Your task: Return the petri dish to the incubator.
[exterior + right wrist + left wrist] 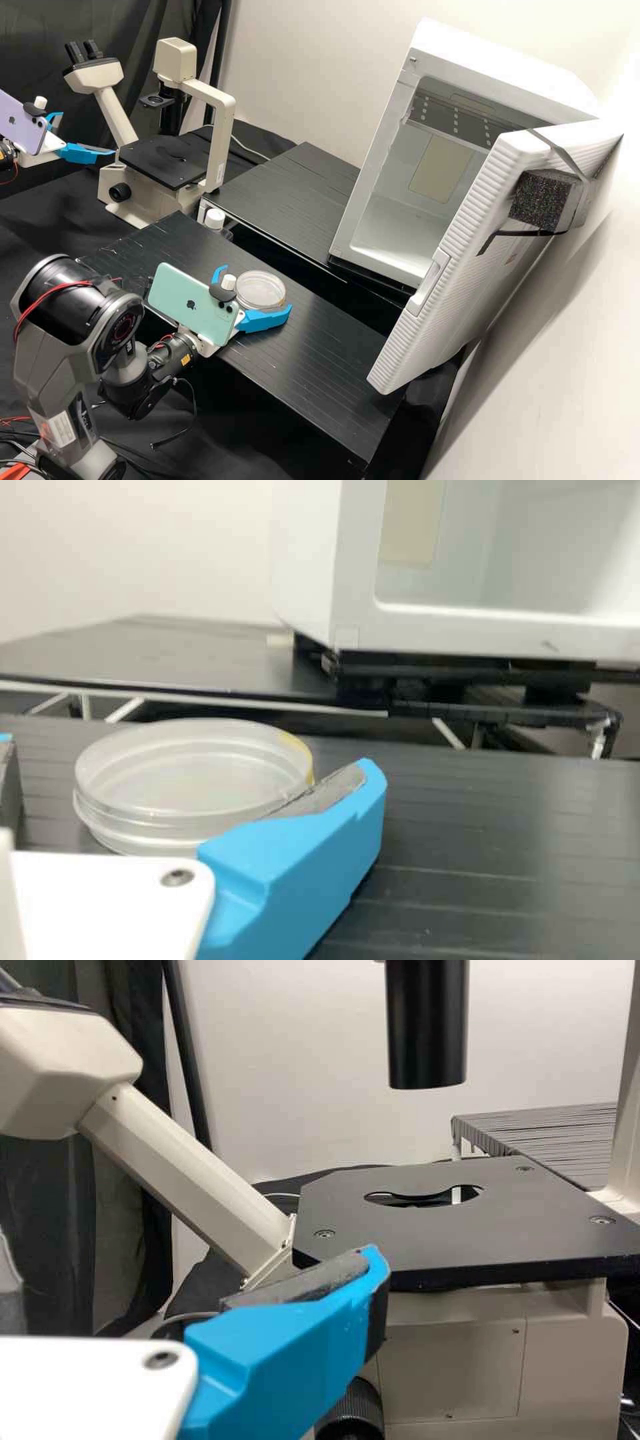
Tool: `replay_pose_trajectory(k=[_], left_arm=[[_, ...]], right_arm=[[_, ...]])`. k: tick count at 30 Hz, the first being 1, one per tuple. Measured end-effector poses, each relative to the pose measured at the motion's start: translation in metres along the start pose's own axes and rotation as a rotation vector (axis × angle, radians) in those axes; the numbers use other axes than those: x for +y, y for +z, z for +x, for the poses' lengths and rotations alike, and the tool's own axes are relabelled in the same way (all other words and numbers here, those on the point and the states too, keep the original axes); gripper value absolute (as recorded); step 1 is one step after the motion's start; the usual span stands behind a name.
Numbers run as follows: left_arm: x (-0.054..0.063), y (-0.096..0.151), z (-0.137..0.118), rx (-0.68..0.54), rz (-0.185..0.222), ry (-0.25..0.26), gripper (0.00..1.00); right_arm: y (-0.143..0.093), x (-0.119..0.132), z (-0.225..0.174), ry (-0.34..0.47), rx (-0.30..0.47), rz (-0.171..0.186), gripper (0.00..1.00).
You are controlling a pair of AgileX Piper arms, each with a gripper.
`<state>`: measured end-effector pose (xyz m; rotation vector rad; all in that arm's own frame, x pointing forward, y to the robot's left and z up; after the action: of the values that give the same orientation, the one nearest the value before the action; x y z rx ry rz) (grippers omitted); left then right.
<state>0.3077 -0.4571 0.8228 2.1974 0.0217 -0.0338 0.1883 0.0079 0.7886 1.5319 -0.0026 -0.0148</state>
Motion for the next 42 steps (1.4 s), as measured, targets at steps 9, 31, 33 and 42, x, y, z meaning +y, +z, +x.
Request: replay_pose_trajectory(k=[9, 31, 33, 42], left_arm=[[0.0, 0.0, 0.0, 0.0, 0.0, 0.0, 1.0], [0.0, 0.0, 0.0, 0.0, 0.0, 0.0, 1.0], [0.0, 0.0, 0.0, 0.0, 0.0, 0.0, 1.0], [0.0, 0.0, 0.0, 0.0, 0.0, 0.0, 1.0]], right_arm=[[0.003, -0.001, 0.001, 0.003, -0.006, 0.023, 0.0], [0.003, -0.001, 0.001, 0.002, -0.006, 0.023, 0.0], [0.003, -0.001, 0.001, 0.002, -0.006, 0.023, 0.0], [0.002, 0.017, -0.004, 0.04, 0.022, 0.004, 0.0]])
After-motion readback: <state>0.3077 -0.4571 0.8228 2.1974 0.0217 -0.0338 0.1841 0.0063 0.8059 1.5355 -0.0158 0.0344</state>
